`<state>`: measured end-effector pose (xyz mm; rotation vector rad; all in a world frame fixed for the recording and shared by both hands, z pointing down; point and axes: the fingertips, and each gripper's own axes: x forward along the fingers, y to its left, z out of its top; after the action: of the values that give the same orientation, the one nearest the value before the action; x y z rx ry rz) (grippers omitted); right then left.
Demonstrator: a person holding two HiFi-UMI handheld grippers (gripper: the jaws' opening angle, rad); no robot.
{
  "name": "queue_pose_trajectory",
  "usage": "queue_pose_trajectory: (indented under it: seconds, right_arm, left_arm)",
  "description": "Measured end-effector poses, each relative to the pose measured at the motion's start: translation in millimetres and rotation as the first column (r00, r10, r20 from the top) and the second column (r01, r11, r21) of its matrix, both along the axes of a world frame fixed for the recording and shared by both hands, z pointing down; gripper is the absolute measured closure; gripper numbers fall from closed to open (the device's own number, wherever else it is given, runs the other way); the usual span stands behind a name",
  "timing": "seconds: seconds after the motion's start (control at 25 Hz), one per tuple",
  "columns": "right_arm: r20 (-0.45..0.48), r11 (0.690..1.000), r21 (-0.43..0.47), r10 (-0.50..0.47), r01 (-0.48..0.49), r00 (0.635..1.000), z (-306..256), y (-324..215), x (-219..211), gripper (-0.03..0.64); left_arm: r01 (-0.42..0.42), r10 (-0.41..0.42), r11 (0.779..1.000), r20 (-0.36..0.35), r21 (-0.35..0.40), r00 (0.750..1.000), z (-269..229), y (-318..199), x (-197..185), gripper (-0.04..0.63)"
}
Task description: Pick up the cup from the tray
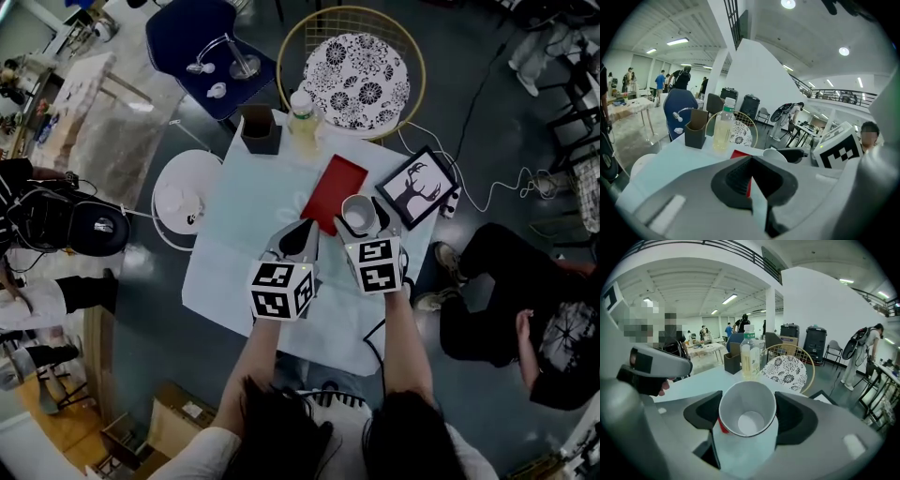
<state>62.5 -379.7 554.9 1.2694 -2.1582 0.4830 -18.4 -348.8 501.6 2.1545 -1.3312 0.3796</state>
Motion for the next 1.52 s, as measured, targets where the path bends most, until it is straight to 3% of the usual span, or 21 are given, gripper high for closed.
queue_pose_trajectory:
  seconds: [0.36, 0.84, 1.12, 1.52]
  right_arm:
    - [-0.010, 0.999, -0.007, 0.045, -0.045, 0.999, -4, 40, 26, 0.249]
    - [-0.021, 0.997, -0.069, 0.021, -0.022, 1.000, 28, 82, 46, 0.250]
    - [0.036, 0.997, -0.071, 0.030, -0.028, 0.999, 43, 90, 45, 0.250]
    - [0.037, 0.996, -0.083, 0.033, -0.030, 0.999, 60, 103, 45, 0.249]
  left_arm:
    - [-0.067, 0.066, 0.998, 0.011, 0.010, 0.998, -5, 22, 20, 0.595]
    - [-0.076, 0.075, 0.997, 0.030, 0.011, 0.997, 5, 36, 34, 0.595]
    - [-0.083, 0.083, 0.997, 0.028, 0.004, 0.996, 15, 40, 43, 0.595]
    - [-0.094, 0.094, 0.996, 0.021, -0.002, 0.995, 23, 44, 47, 0.595]
